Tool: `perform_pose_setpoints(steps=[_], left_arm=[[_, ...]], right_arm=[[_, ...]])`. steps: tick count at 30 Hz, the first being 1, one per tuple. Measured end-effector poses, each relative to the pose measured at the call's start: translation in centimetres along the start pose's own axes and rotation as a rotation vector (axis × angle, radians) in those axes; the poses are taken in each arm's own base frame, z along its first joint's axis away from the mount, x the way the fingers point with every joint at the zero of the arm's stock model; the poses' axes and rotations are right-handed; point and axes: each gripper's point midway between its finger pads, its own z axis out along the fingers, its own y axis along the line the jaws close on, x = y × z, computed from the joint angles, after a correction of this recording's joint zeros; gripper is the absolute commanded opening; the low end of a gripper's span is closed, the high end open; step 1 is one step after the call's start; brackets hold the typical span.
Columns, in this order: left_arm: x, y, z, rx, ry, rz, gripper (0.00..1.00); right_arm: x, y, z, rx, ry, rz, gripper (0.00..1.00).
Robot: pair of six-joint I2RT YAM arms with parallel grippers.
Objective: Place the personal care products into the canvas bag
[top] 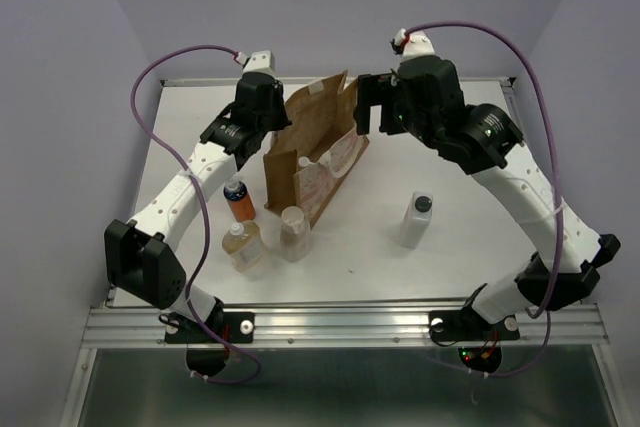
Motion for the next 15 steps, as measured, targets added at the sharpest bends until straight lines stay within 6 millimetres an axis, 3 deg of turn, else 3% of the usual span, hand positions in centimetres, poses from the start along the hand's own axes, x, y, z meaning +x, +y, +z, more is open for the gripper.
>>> perform_pose_setpoints(steps=[2, 4, 6, 10, 15], left_arm=[[0.0, 0.1, 0.0, -0.005, -0.001, 0.000, 0.00], [0.0, 0.2, 0.0, -0.009, -0.002, 0.000, 0.00], [0.0, 0.2, 0.0, -0.011, -0.002, 0.000, 0.00], [0.0, 0.2, 0.0, -0.013, -0.003, 0.001, 0.00], [-0.1, 0.4, 0.0, -0.021, -0.006, 0.001, 0.00]], right_arm=[[2.6, -1.5, -0.5, 0.056, 0.052, 0.040, 1.00], [6.5, -3.8, -1.9, 0.135, 0.140, 0.070, 1.00], [9.0, -5.6, -3.9, 0.188, 0.187, 0.119, 1.00], [12.1, -8.0, -7.4, 0.246, 0.227, 0.211, 1.00], [16.3, -9.5, -8.2, 0.308, 0.300, 0.265, 1.00]])
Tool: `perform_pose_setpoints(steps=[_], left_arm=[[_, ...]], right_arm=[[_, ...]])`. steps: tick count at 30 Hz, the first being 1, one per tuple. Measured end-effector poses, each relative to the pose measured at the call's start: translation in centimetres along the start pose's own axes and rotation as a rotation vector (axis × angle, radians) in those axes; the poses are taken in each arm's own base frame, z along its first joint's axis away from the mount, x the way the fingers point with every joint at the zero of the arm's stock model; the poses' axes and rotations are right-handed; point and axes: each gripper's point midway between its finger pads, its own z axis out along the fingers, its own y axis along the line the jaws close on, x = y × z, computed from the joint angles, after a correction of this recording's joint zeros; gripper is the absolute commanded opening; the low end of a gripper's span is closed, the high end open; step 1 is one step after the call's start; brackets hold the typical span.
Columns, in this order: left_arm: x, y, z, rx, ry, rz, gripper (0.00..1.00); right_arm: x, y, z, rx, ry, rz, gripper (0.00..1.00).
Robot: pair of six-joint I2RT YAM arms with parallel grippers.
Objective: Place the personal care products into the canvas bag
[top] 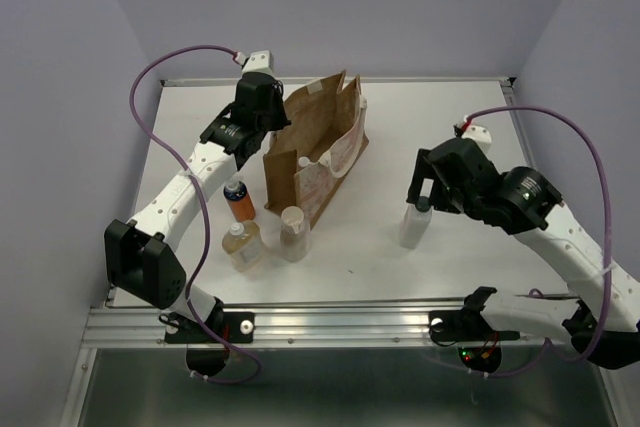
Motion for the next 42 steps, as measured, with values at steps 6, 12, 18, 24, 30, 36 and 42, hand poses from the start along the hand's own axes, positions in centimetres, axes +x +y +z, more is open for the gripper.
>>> perform_pose_setpoints(steps=[6, 12, 18, 24, 30, 36, 42], left_arm=[[0.0, 0.0, 0.0, -0.001, 0.001, 0.000, 0.00], [0.0, 0.0, 0.0, -0.001, 0.001, 0.000, 0.00], [0.0, 0.0, 0.0, -0.001, 0.001, 0.000, 0.00], [0.0, 0.0, 0.0, -0.001, 0.001, 0.001, 0.00], [0.0, 0.0, 0.0, 0.001, 0.000, 0.005, 0.00], [0.1, -0.2, 0.0, 0.010, 0.004, 0.004, 0.00], [0.1, -0.3, 0.0, 0.020, 0.008, 0.004, 0.00]], right_arm=[[4.6, -1.2, 3.7, 0.123, 0.121, 0.004, 1.00], [5.8, -1.6, 4.4, 0.156, 0.144, 0.045, 1.00], [7.1, -1.9, 5.6, 0.174, 0.155, 0.058, 1.00], [7.4, -2.2, 7.7, 0.221, 0.134, 0.064, 1.00], [7.8, -4.0, 11.4, 0.281, 0.147, 0.095, 0.72], [7.7, -3.4, 12.8, 0.264, 0.156, 0.064, 0.23], [7.5, -2.7, 12.1, 0.209, 0.198, -0.018, 0.01]])
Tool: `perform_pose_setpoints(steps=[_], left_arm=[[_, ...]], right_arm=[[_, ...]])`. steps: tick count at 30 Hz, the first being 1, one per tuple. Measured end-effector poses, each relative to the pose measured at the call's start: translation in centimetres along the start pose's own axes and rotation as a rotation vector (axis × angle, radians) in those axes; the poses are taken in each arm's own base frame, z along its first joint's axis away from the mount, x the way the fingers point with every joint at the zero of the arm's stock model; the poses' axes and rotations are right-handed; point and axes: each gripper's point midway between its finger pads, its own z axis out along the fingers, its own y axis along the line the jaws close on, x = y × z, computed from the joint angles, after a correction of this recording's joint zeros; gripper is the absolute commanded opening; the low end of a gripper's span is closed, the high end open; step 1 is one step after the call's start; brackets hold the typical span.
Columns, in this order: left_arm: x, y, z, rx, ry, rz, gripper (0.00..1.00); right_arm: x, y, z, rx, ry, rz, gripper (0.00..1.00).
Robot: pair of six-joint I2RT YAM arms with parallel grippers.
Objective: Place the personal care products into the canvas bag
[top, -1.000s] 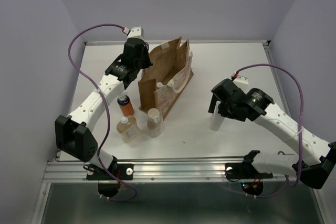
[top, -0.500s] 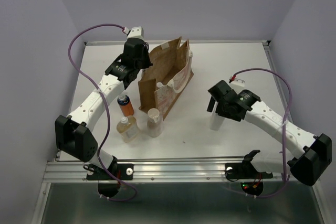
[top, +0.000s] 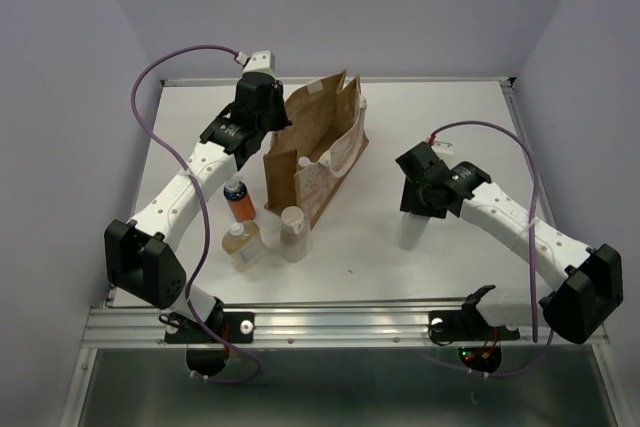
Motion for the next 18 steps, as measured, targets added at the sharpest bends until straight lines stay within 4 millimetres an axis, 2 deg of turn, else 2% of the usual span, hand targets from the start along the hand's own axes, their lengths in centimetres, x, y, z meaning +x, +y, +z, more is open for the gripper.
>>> perform_pose_setpoints(steps=[3, 7, 8, 10, 14, 16, 18], left_arm=[[0.0, 0.0, 0.0, 0.002, 0.000, 0.001, 0.00], [0.0, 0.0, 0.0, 0.001, 0.001, 0.002, 0.00], [0.0, 0.0, 0.0, 0.001, 0.001, 0.002, 0.00], [0.0, 0.0, 0.0, 0.001, 0.001, 0.001, 0.00], [0.1, 0.0, 0.1, 0.001, 0.001, 0.001, 0.00], [0.1, 0.0, 0.2, -0.002, 0.000, 0.000, 0.00], [0.1, 0.0, 0.4, -0.004, 0.000, 0.000, 0.00]], right_arm=[[-2.2, 1.0, -2.1, -0.060, -0.030, -0.060, 0.01], [-7.6, 3.3, -6.9, -0.183, -0.159, -0.086, 0.01], [-10.0, 4.4, -9.2, -0.246, -0.220, -0.077, 0.01], [-13.4, 6.1, -13.0, -0.349, -0.307, -0.062, 0.01], [-18.8, 10.2, -19.5, -0.562, -0.422, -0.053, 0.01], [-20.6, 12.5, -21.6, -0.657, -0.451, -0.056, 0.01], [-21.6, 14.3, -21.8, -0.704, -0.457, -0.056, 0.01]])
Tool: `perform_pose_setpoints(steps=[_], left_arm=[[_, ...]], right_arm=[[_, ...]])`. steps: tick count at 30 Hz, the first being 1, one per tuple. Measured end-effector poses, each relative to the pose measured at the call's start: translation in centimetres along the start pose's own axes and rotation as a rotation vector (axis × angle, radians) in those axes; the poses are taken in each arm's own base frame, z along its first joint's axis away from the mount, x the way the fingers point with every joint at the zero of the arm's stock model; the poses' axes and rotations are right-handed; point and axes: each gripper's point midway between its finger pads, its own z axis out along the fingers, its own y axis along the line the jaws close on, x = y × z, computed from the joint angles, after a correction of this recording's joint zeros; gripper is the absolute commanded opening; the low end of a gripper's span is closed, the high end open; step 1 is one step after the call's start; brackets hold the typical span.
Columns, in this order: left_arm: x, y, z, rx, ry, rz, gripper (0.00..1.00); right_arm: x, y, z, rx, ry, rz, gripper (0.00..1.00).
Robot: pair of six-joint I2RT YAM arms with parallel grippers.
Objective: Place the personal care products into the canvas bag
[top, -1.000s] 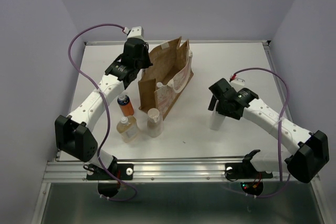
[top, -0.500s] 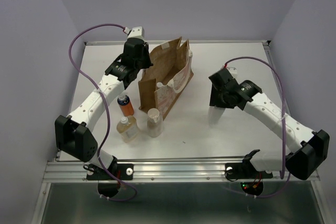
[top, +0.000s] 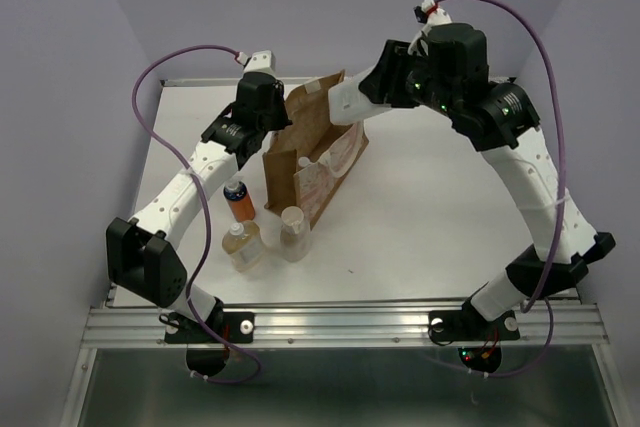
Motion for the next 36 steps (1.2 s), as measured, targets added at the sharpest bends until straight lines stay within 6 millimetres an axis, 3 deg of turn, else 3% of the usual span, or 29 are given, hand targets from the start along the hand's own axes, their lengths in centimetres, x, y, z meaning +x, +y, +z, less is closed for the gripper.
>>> perform_pose_setpoints(steps=[5, 11, 16, 24, 36], left_arm=[[0.0, 0.0, 0.3, -0.002, -0.001, -0.005, 0.00], [0.0, 0.1, 0.3, -0.010, -0.004, -0.013, 0.00], [0.0, 0.1, 0.3, -0.013, -0.006, -0.016, 0.00], [0.0, 0.1, 0.3, -0.013, -0.006, -0.016, 0.00], [-0.1, 0.2, 0.4, -0.017, -0.007, -0.012, 0.00]], right_arm=[[1.9, 0.8, 4.3, -0.016, 0.072, 0.039, 0.01], [6.9, -0.1, 9.7, 0.066, 0.198, 0.079, 0.01], [9.0, -0.5, 9.8, 0.109, 0.253, 0.084, 0.01], [10.5, -1.6, 10.3, 0.165, 0.299, 0.039, 0.01], [13.9, -4.7, 16.1, 0.310, 0.360, -0.087, 0.01]])
